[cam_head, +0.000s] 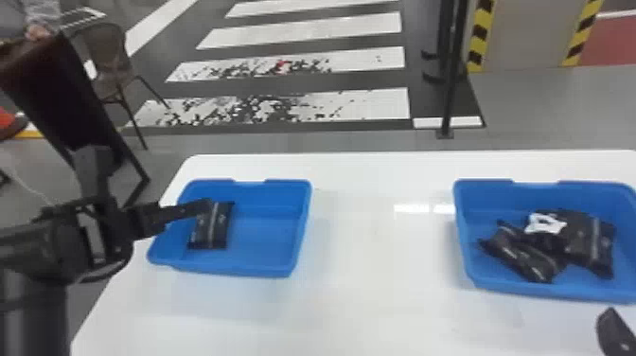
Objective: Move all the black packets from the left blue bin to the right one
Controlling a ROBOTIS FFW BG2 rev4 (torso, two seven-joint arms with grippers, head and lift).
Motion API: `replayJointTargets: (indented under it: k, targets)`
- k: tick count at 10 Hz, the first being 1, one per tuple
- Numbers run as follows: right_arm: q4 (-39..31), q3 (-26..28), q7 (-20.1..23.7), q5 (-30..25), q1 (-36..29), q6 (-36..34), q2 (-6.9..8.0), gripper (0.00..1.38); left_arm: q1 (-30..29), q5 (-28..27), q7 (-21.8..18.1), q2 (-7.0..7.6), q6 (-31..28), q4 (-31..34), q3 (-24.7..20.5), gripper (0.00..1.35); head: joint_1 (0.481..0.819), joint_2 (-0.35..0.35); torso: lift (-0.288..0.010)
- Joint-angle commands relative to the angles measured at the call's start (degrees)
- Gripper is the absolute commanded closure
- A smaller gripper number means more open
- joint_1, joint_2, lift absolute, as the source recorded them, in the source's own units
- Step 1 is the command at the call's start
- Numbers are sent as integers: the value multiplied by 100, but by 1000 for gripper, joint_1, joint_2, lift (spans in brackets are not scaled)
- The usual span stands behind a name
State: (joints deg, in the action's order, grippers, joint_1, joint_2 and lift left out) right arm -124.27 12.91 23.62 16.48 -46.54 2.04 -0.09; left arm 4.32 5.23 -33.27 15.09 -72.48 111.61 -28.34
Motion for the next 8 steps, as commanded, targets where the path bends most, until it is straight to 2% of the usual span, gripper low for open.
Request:
replayJointTargets:
  k: [1, 3, 8]
  targets:
    - [59, -11, 38, 31, 56, -34, 14, 144, 412, -180, 40, 38, -8, -706, 149, 174, 695, 228, -137]
    - [144, -46, 73, 43, 140, -91, 14, 147, 961, -237, 75, 214, -36, -1648, 583, 174, 695, 231, -137]
    - [284, -69, 117, 145, 196, -203, 14, 156, 1214, -420, 541, 187, -388, -2028, 663, 176, 695, 236, -137]
